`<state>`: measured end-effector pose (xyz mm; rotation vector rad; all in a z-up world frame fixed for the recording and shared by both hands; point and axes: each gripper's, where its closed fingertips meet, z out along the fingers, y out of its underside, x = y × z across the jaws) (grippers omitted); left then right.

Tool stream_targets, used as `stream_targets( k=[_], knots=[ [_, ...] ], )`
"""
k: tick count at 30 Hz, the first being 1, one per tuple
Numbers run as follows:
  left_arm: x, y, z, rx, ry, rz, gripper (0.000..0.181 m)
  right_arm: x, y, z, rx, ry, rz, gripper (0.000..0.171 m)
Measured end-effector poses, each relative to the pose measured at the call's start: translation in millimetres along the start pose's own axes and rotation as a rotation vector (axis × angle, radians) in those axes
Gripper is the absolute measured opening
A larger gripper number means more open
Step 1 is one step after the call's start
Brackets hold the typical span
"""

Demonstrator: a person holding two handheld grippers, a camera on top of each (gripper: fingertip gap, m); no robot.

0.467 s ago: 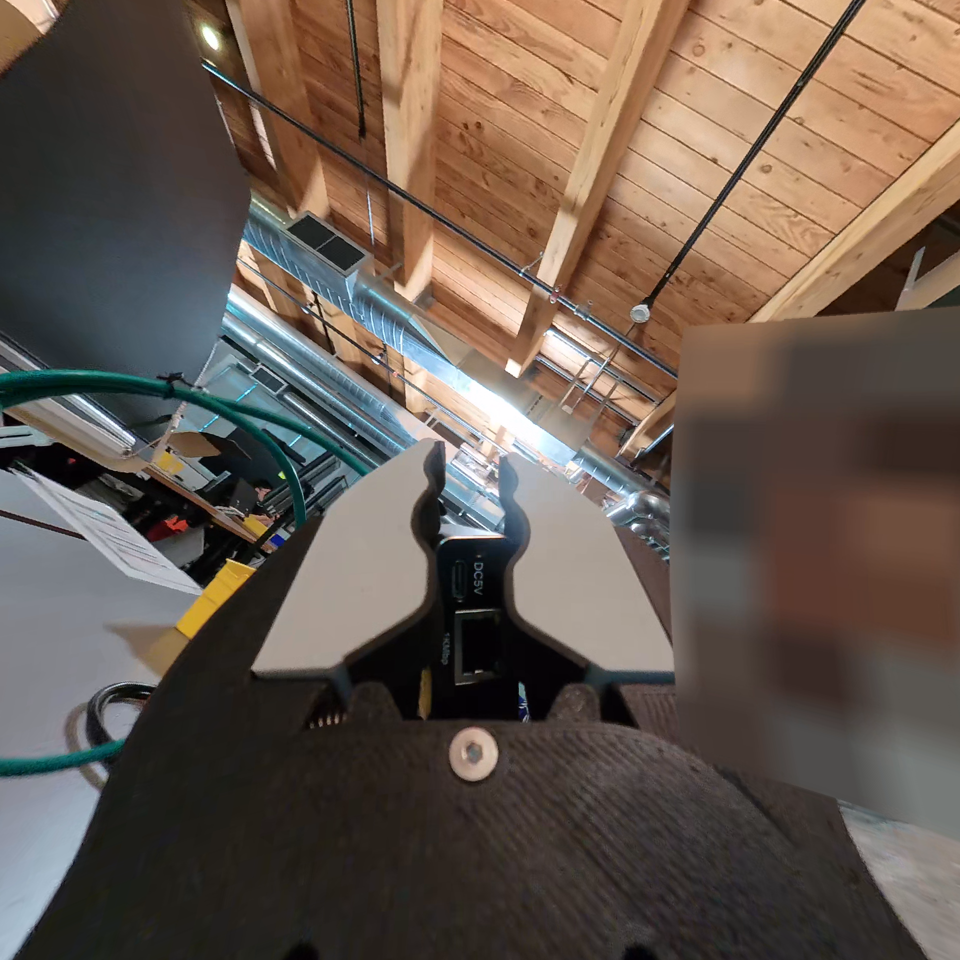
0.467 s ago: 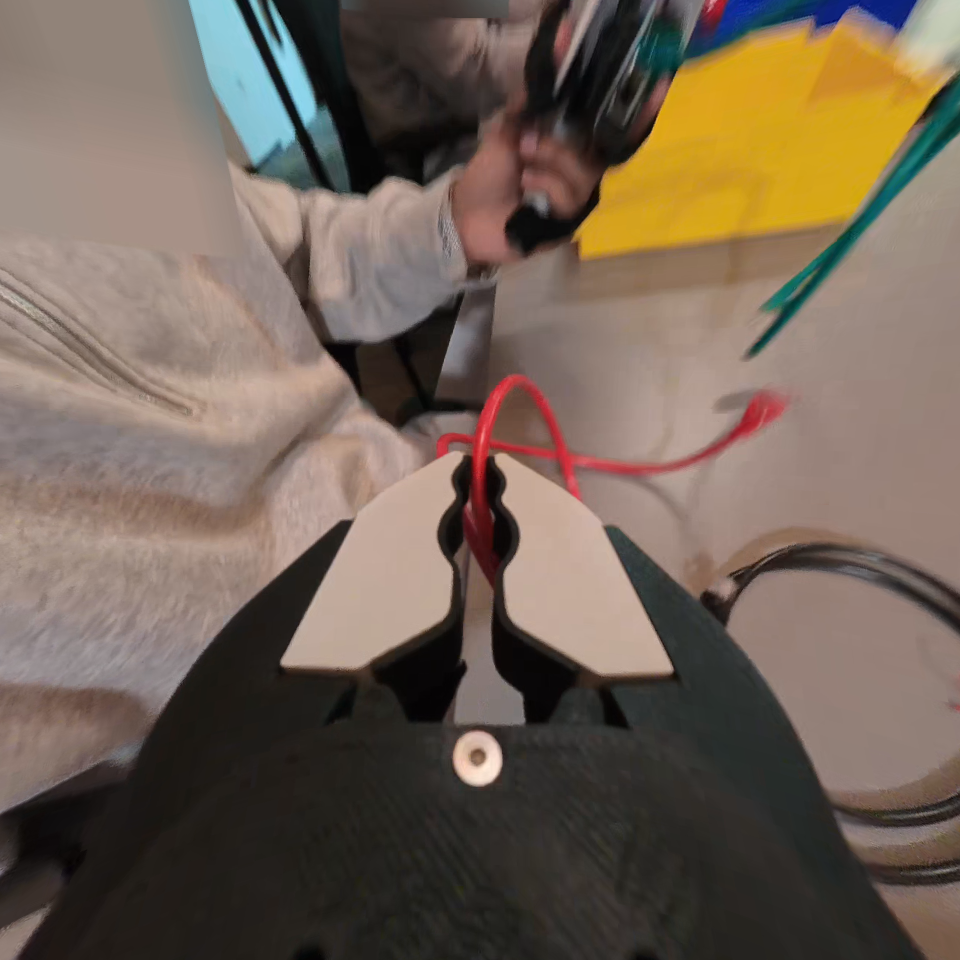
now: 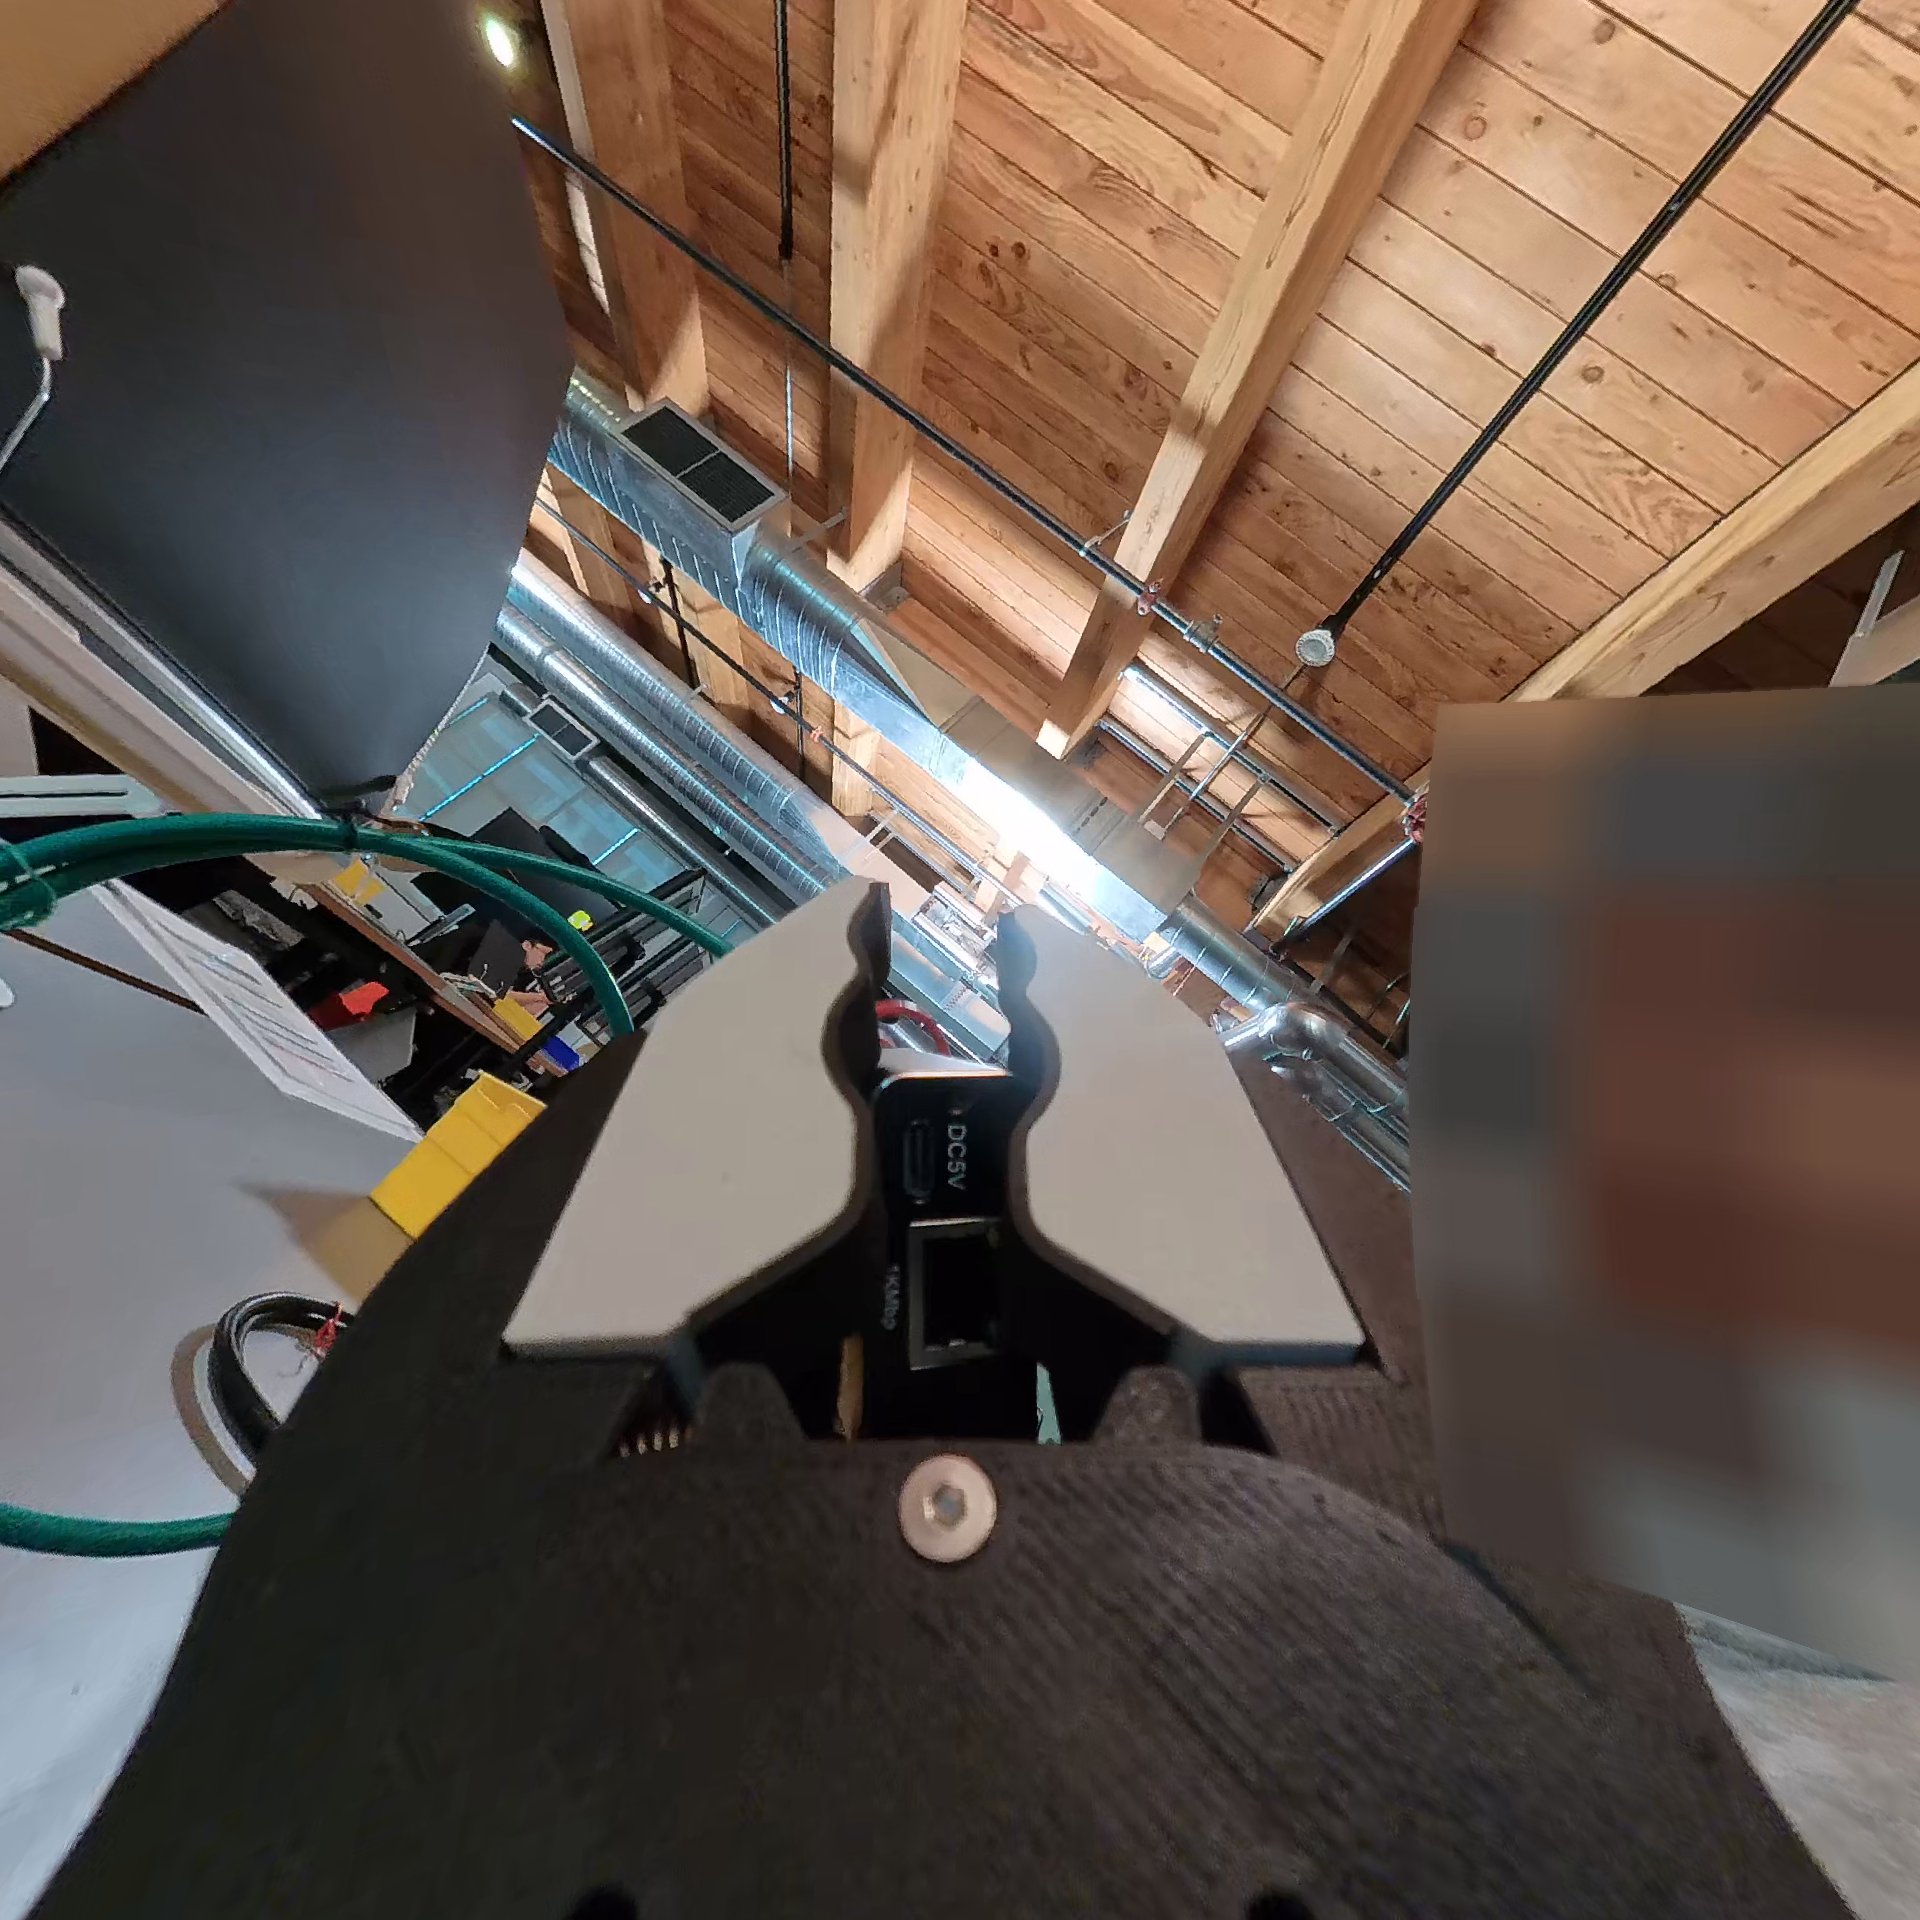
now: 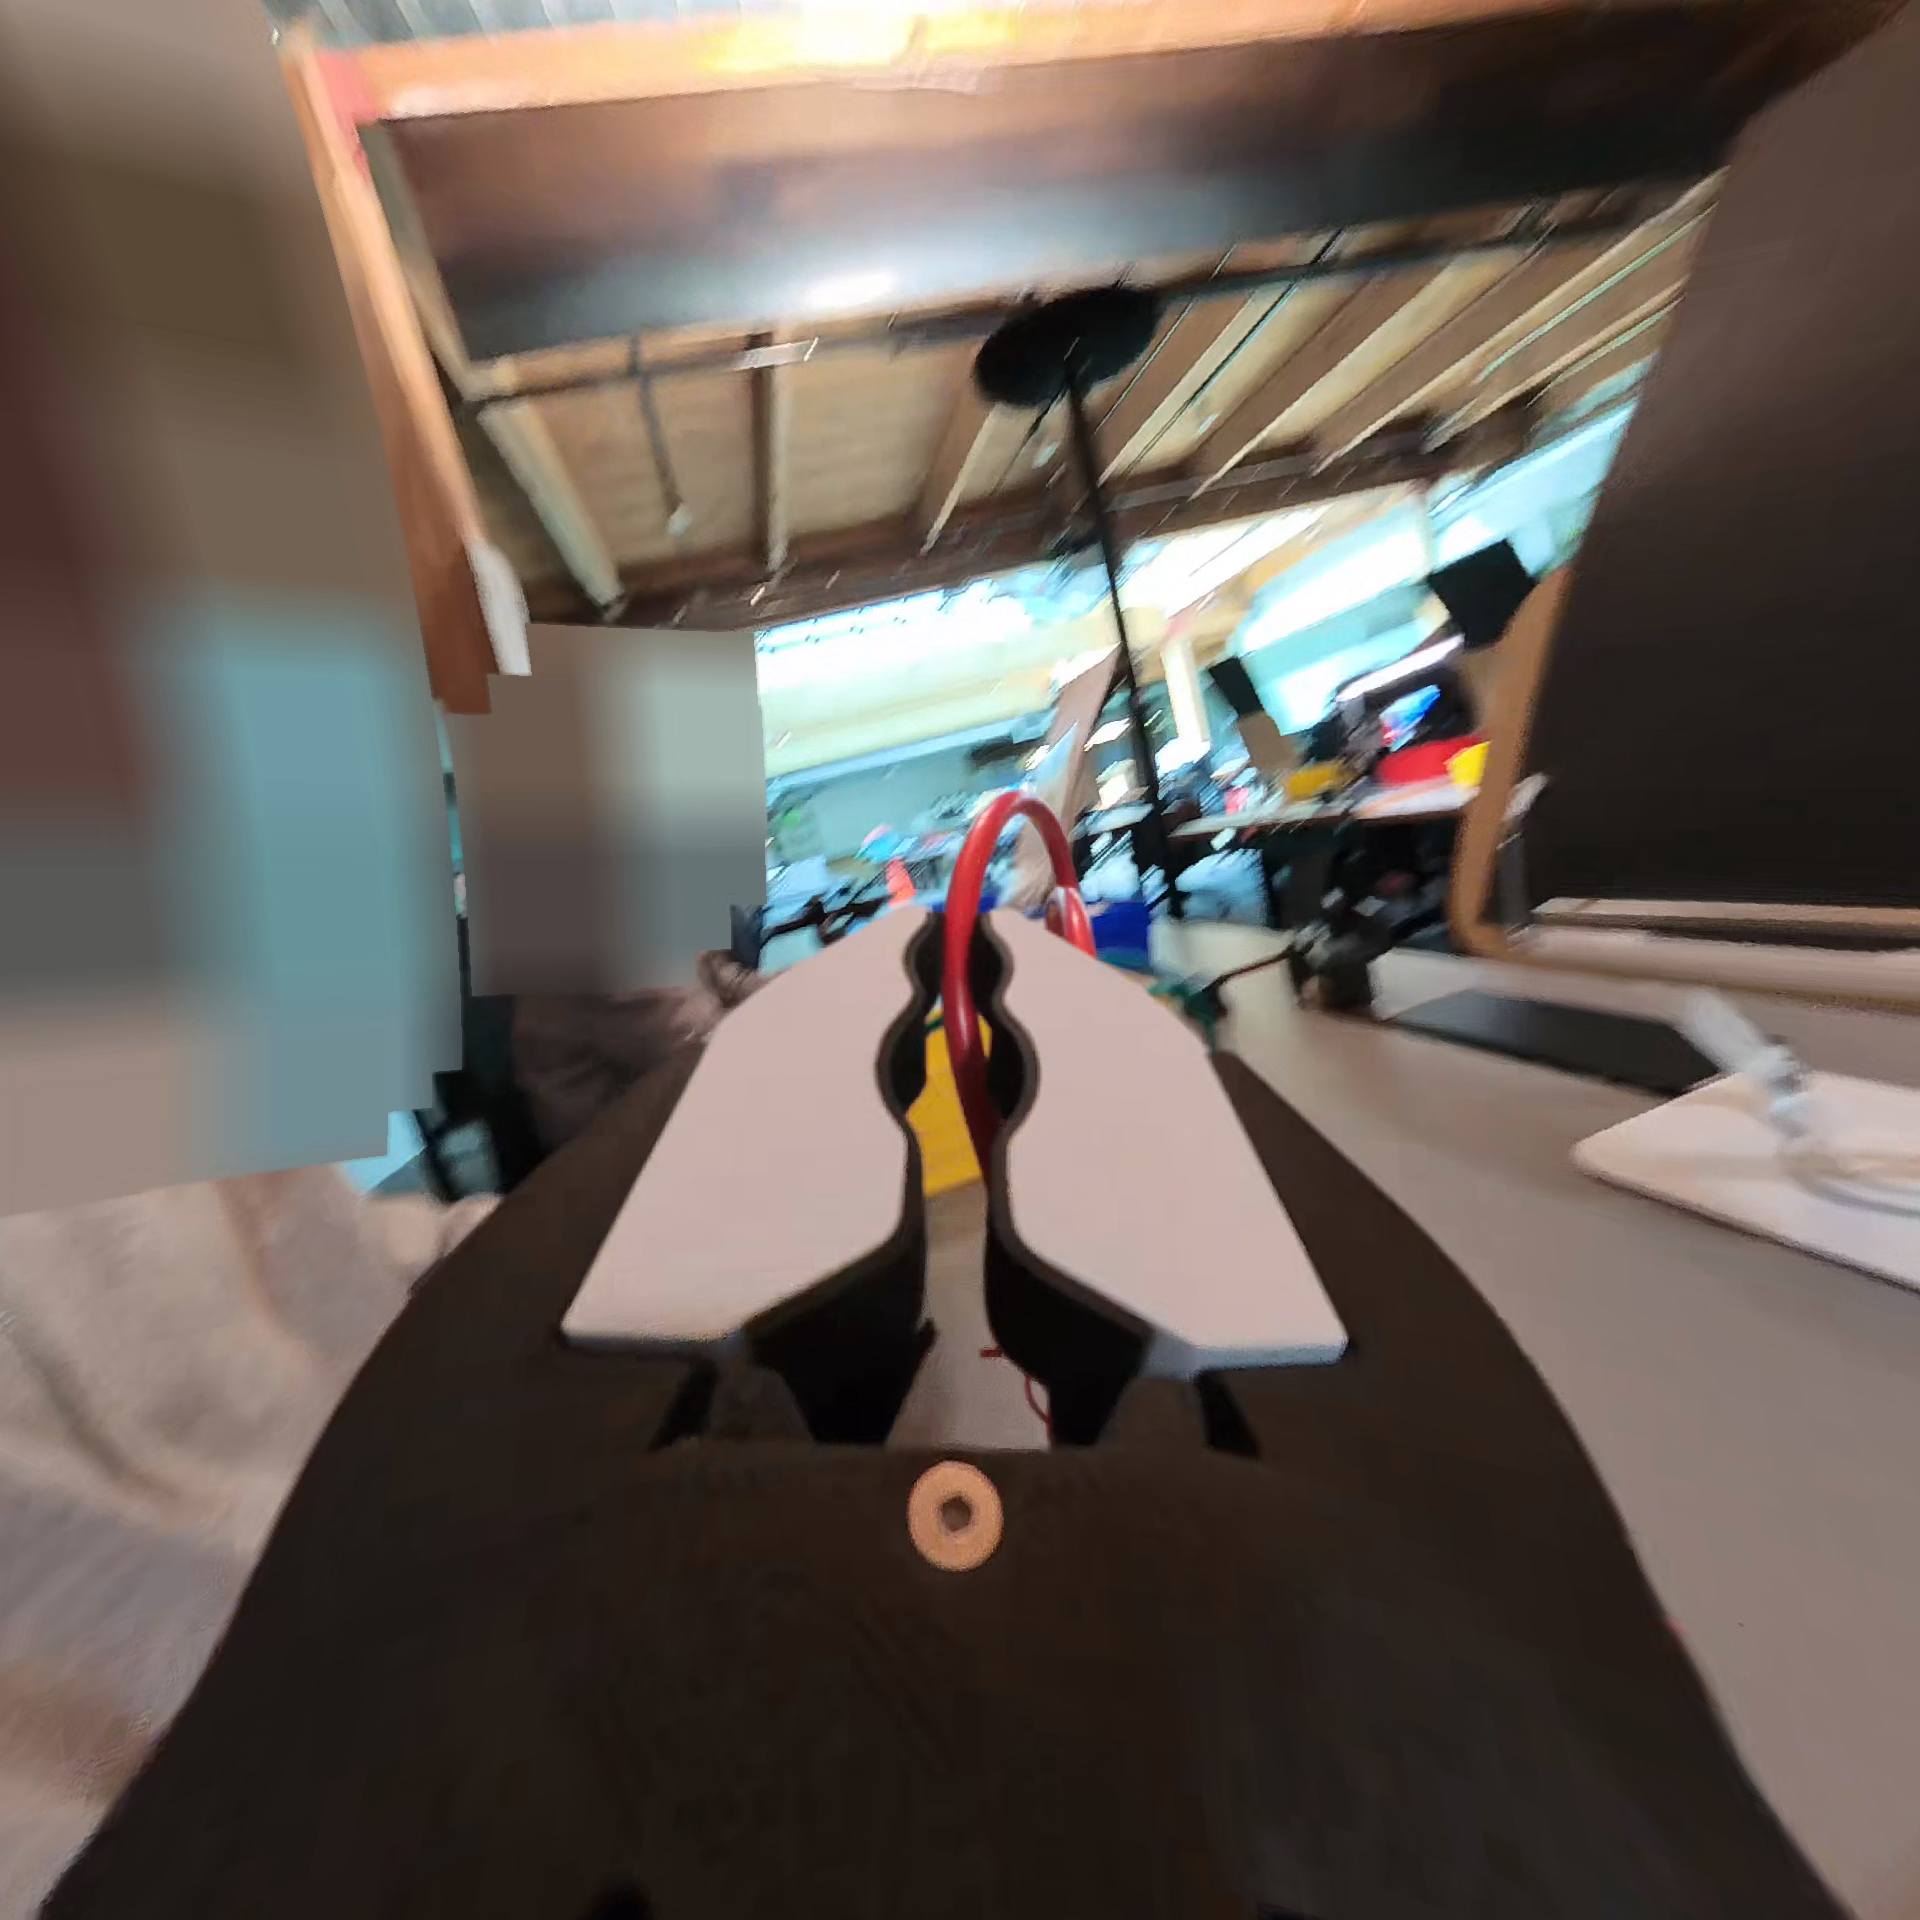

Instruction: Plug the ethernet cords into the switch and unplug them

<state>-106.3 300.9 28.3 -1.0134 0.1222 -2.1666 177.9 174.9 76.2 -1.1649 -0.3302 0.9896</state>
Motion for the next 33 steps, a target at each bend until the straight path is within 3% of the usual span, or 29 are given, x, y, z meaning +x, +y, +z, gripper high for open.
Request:
stream_targets(
  k=[1, 5, 11, 15, 17, 18, 21, 25, 33],
  knots=[
    [-1.4, 0.9, -0.3, -0.001, -0.002, -0.005, 0.020, 4.2, -11.3, -4.0, 0.041, 0.044, -0.038, 0.006],
    [-6.4, 4.1, -1.5, 0.000, -0.009, -0.035, 0.020, 9.3, -13.5, -10.4, -0.013, 0.157, -0.260, 0.006],
    [-9.6, 12.5, -0.1, -0.023, -0.008, -0.054, 0.020, 65.6, 90.6, -10.7, -0.486, 0.426, -0.642, 0.006],
    [-11.5, 18.1, 0.3, -0.038, -0.005, -0.074, 0.021, 90.8, 185.4, -19.9, -0.898, 0.426, -0.606, 0.012],
    [-12.4, 19.7, 0.1, -0.044, -0.002, -0.083, 0.020, 91.4, 209.8, -23.9, -1.017, 0.412, -0.536, 0.036],
    [-13.3, 20.4, -0.2, -0.046, -0.003, -0.087, 0.021, 88.3, 217.8, -24.7, -1.045, 0.388, -0.493, 0.040],
    [-17.2, 22.8, -1.2, -0.051, -0.005, -0.107, 0.020, 80.2, 216.6, -20.2, -0.991, 0.348, -0.412, 0.050],
    [-24.0, 31.9, -0.6, -0.086, -0.041, -0.112, 0.021, 70.8, 187.8, -7.8, -0.780, 0.310, -0.290, 0.047],
    [-27.5, 94.2, 11.6, -0.423, -0.120, 0.078, 0.019, 43.6, 138.9, 13.3, -0.415, 0.212, -0.093, 0.042]
  ],
)
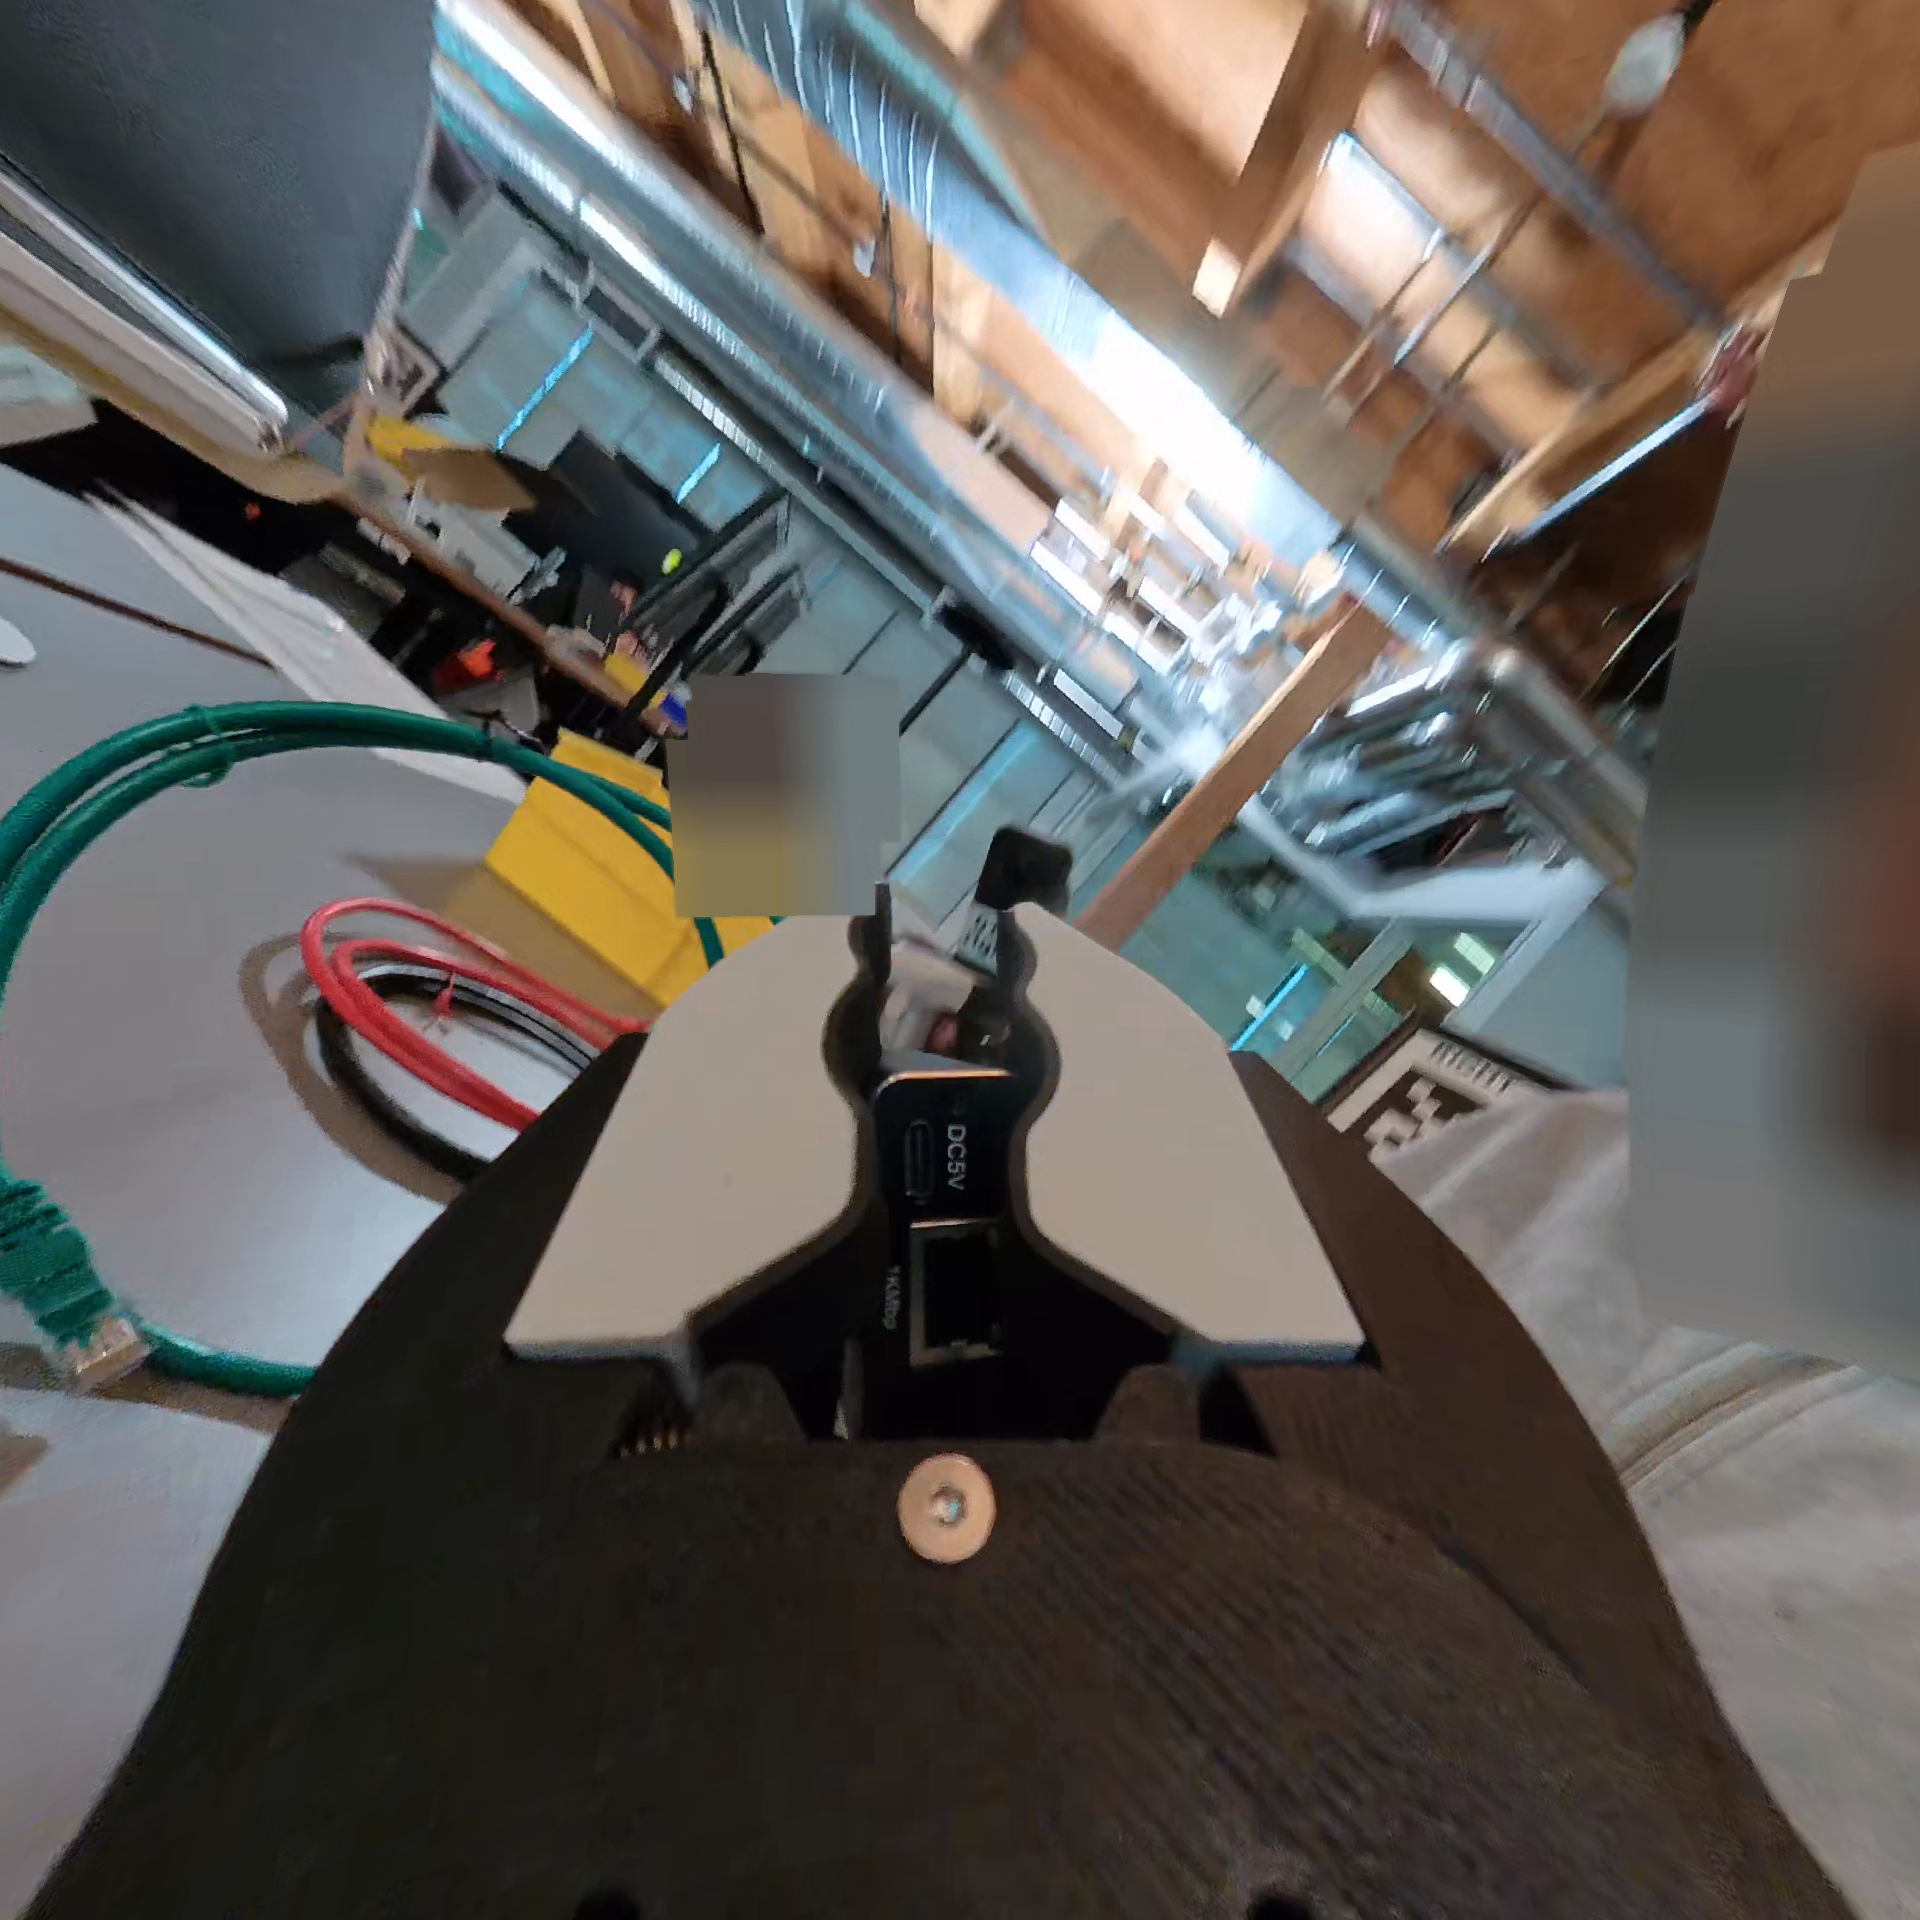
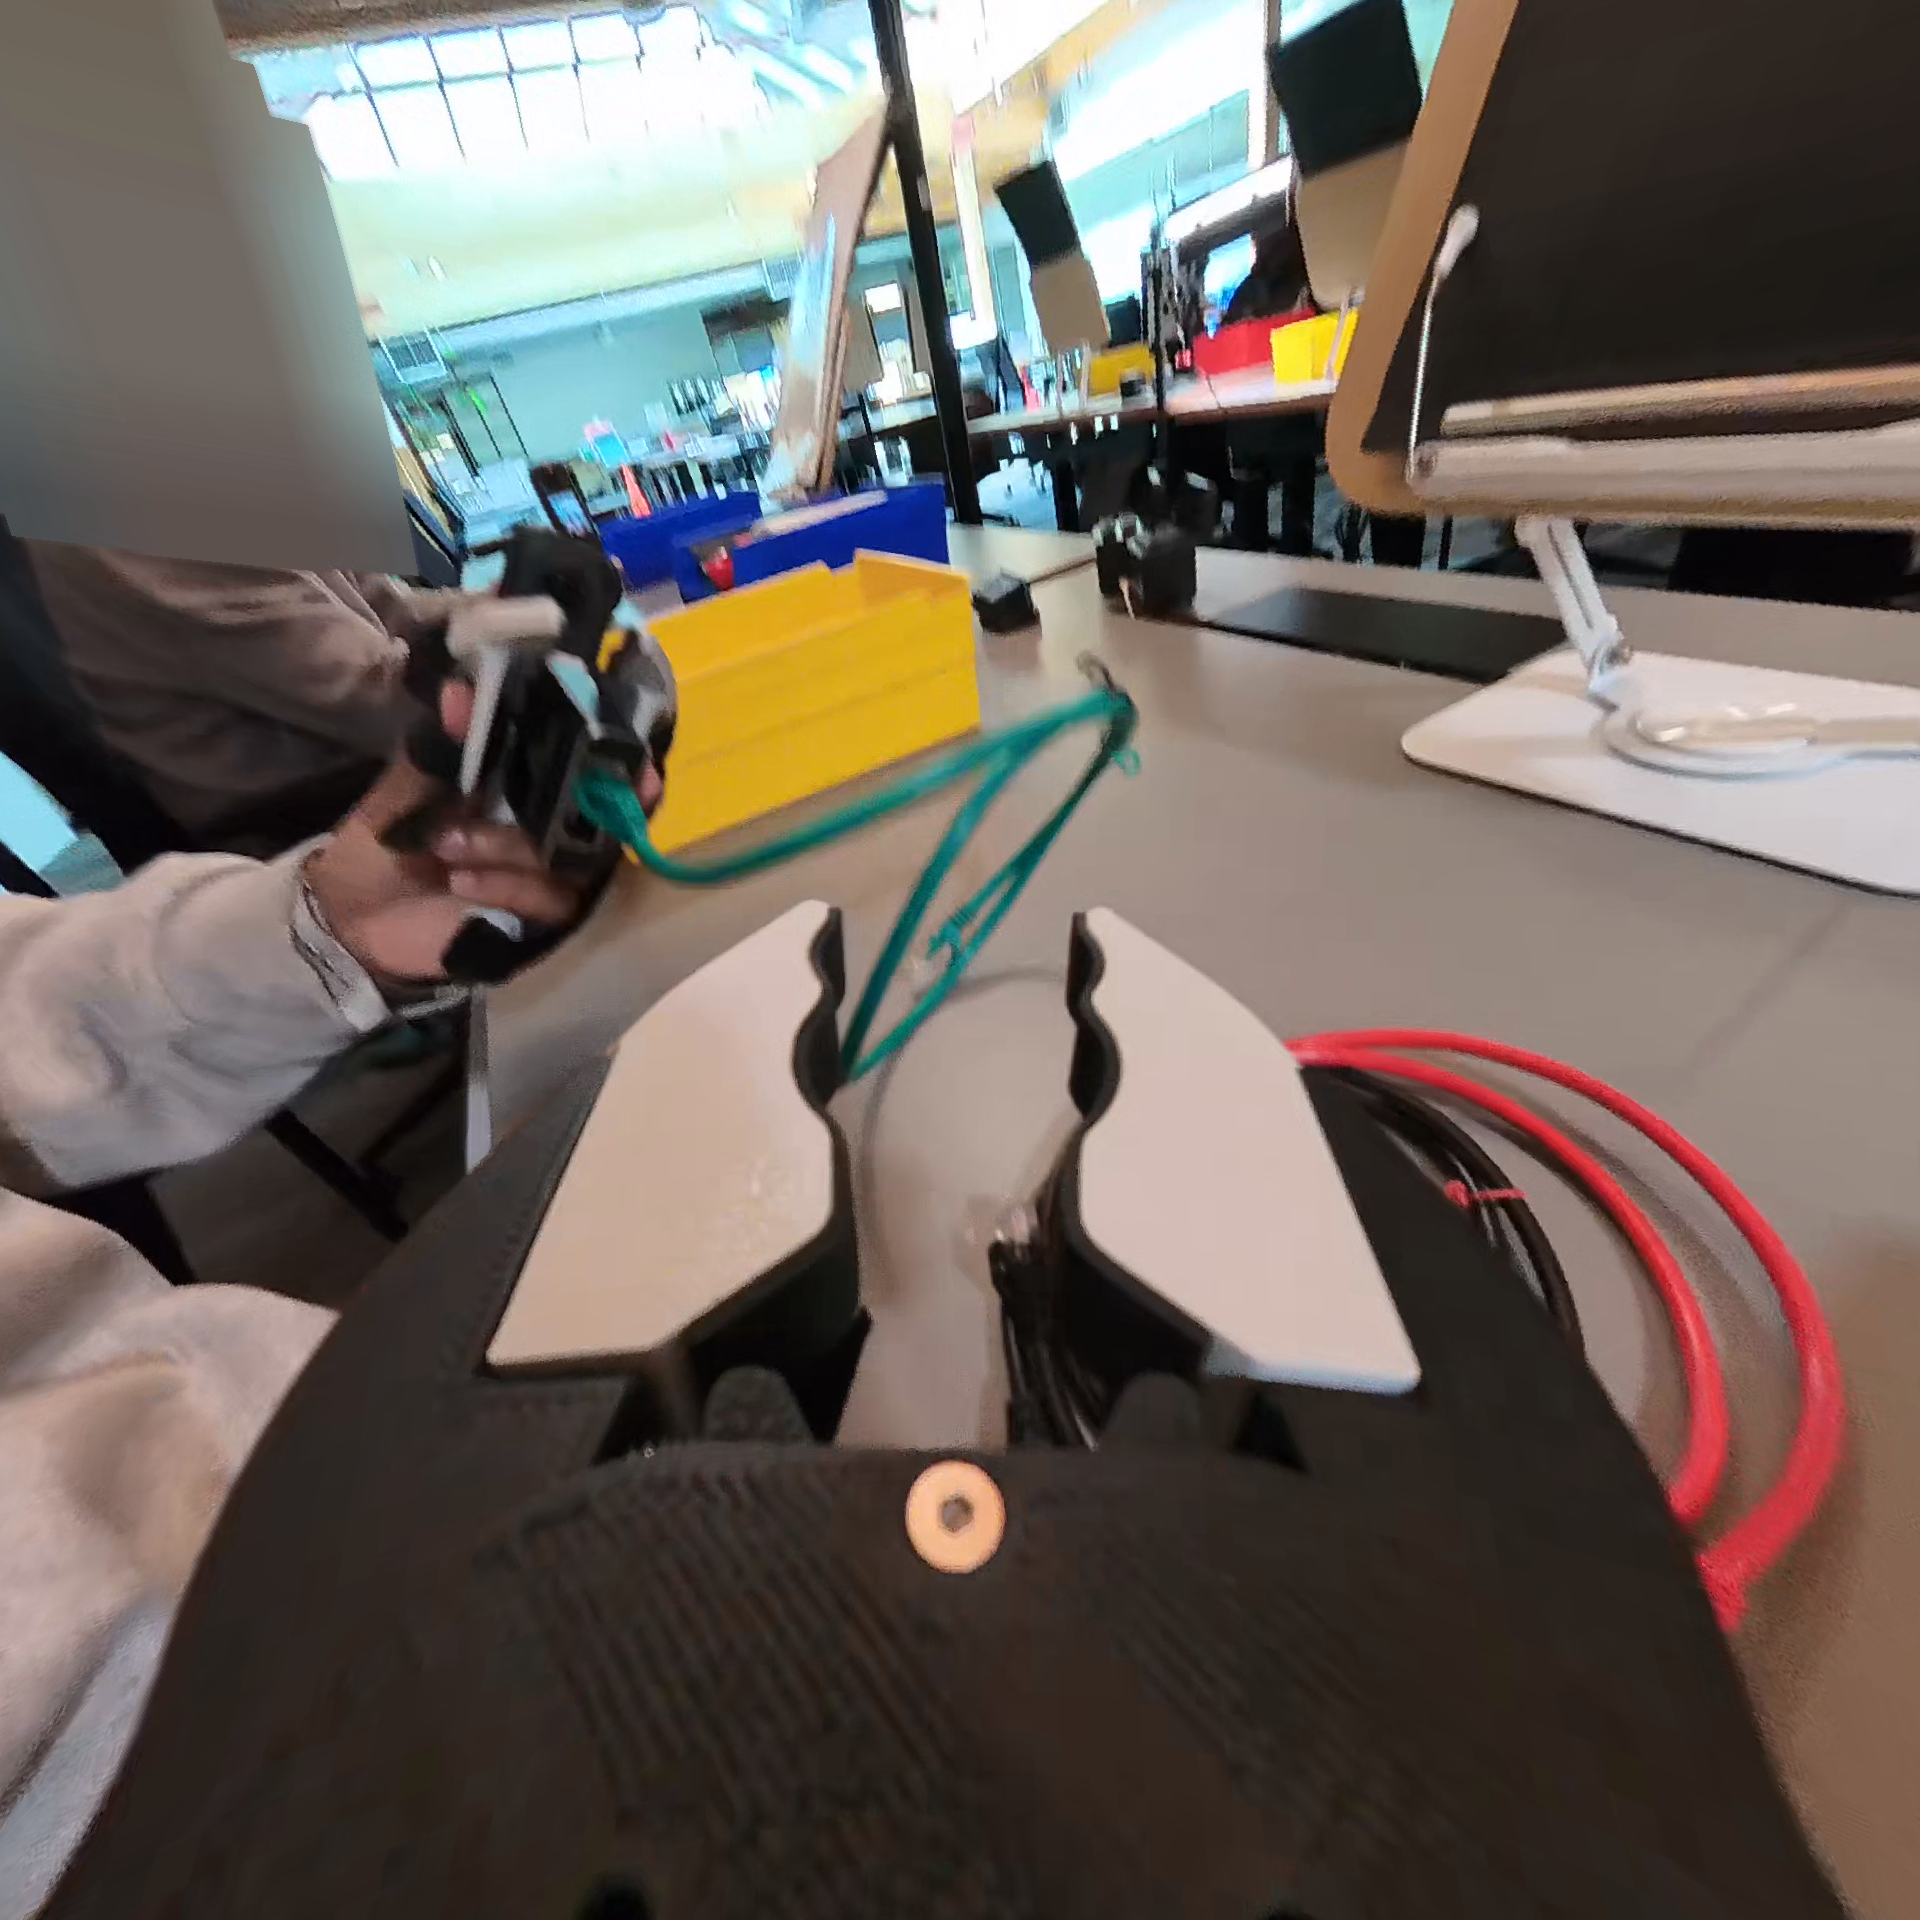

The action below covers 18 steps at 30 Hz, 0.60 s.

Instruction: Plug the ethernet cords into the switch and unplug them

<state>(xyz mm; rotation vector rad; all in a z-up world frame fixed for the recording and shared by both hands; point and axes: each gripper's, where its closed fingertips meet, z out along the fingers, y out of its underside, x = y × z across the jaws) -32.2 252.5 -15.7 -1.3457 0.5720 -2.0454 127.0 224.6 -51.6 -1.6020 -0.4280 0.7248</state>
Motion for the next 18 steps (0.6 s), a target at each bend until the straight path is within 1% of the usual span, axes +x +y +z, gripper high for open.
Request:
stream_targets(
  k=[3, 6, 8, 11, 13, 16, 17, 18],
  knots=[
    [-1.3, 22.4, 9.7, -0.117, -0.026, 0.052, 0.018, -21.2, -15.0, 0.7, 0.077, -0.042, -0.035, 0.042],
    [-4.9, 34.6, 14.4, -0.136, -0.021, 0.007, 0.020, -61.1, -11.9, 15.6, 0.076, -0.136, -0.074, 0.038],
    [-8.9, 40.6, 15.5, -0.130, -0.012, -0.059, 0.019, -88.1, 6.3, 32.6, 0.001, -0.201, -0.094, 0.039],
    [-10.3, 52.5, 18.5, -0.157, 0.008, -0.122, 0.019, -103.9, 34.0, 52.8, -0.119, -0.198, -0.129, 0.042],
    [-7.5, 64.1, 22.0, -0.216, 0.018, -0.108, 0.019, -108.3, 48.5, 59.9, -0.176, -0.213, -0.127, 0.045],
    [0.3, 79.4, 27.5, -0.299, 0.041, -0.059, 0.019, -106.9, 76.5, 64.6, -0.317, -0.224, -0.102, 0.046],
    [-0.2, 84.8, 28.1, -0.332, 0.029, -0.028, 0.019, -112.0, 82.0, 63.1, -0.347, -0.267, -0.087, 0.039],
    [-1.8, 89.1, 28.0, -0.359, 0.013, 0.011, 0.019, -116.1, 84.6, 61.3, -0.366, -0.301, -0.069, 0.022]
  ],
)
